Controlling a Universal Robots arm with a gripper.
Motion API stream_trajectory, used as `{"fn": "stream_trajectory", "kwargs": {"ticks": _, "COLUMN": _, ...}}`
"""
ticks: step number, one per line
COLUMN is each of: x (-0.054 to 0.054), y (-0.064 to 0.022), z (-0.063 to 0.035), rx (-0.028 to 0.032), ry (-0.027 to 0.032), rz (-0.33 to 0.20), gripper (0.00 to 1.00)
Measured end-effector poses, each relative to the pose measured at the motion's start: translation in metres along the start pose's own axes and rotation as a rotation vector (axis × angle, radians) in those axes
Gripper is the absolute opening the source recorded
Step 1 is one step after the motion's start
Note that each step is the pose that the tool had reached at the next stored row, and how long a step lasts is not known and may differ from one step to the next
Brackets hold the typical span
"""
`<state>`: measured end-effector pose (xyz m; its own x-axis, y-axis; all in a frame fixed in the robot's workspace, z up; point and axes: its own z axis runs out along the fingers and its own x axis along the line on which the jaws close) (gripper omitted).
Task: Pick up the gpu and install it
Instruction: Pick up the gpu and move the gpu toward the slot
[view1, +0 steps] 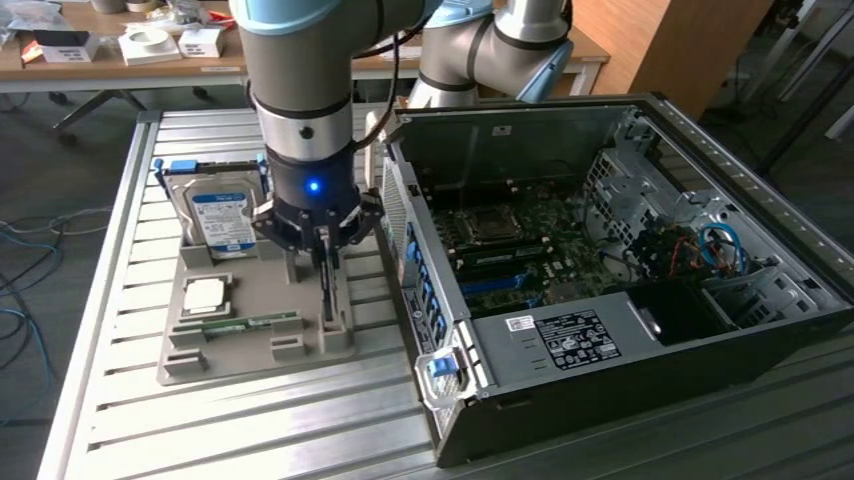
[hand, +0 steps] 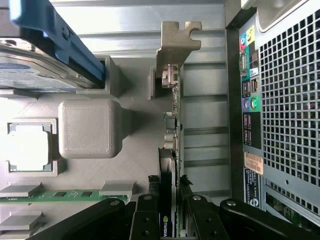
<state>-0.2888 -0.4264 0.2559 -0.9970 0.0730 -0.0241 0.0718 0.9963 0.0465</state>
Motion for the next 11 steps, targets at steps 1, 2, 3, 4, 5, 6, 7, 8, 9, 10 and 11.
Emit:
{"fn": "stream_trajectory", "kwargs": {"ticks": 1, "x": 0.000, "y": 0.0001, "z": -0.0022, "rx": 0.0000, "ry": 0.0000, "rz": 0.000, "gripper": 0.26}}
{"fn": "stream_trajectory", "kwargs": {"ticks": 2, "x": 0.000, "y": 0.0002, "z": -0.0046, "rx": 0.0000, "ry": 0.0000, "rz": 0.000, "gripper": 0.26}}
{"fn": "stream_trajectory", "kwargs": {"ticks": 3, "x": 0.000, "y": 0.0003, "z": -0.0071, "rx": 0.0000, "ry": 0.0000, "rz": 0.000, "gripper": 0.26}}
{"fn": "stream_trajectory", "kwargs": {"ticks": 4, "x": 0.000, "y": 0.0005, "z": -0.0097, "rx": 0.0000, "ry": 0.0000, "rz": 0.000, "gripper": 0.26}}
{"fn": "stream_trajectory", "kwargs": {"ticks": 5, "x": 0.000, "y": 0.0006, "z": -0.0123, "rx": 0.0000, "ry": 0.0001, "rz": 0.000, "gripper": 0.26}}
{"fn": "stream_trajectory", "kwargs": {"ticks": 6, "x": 0.000, "y": 0.0007, "z": -0.0150, "rx": 0.0000, "ry": 0.0001, "rz": 0.000, "gripper": 0.26}}
{"fn": "stream_trajectory", "kwargs": {"ticks": 7, "x": 0.000, "y": 0.0009, "z": -0.0177, "rx": 0.0000, "ry": 0.0000, "rz": 0.000, "gripper": 0.26}}
{"fn": "stream_trajectory", "kwargs": {"ticks": 8, "x": 0.000, "y": 0.0010, "z": -0.0208, "rx": 0.0000, "ry": 0.0001, "rz": 0.000, "gripper": 0.26}}
{"fn": "stream_trajectory", "kwargs": {"ticks": 9, "x": -0.001, "y": 0.0011, "z": -0.0238, "rx": 0.0001, "ry": 0.0001, "rz": 0.000, "gripper": 0.26}}
{"fn": "stream_trajectory", "kwargs": {"ticks": 10, "x": -0.001, "y": 0.0012, "z": -0.0267, "rx": 0.0000, "ry": 0.0000, "rz": 0.000, "gripper": 0.26}}
{"fn": "stream_trajectory", "kwargs": {"ticks": 11, "x": -0.001, "y": 0.0014, "z": -0.0298, "rx": 0.0000, "ry": 0.0001, "rz": 0.000, "gripper": 0.26}}
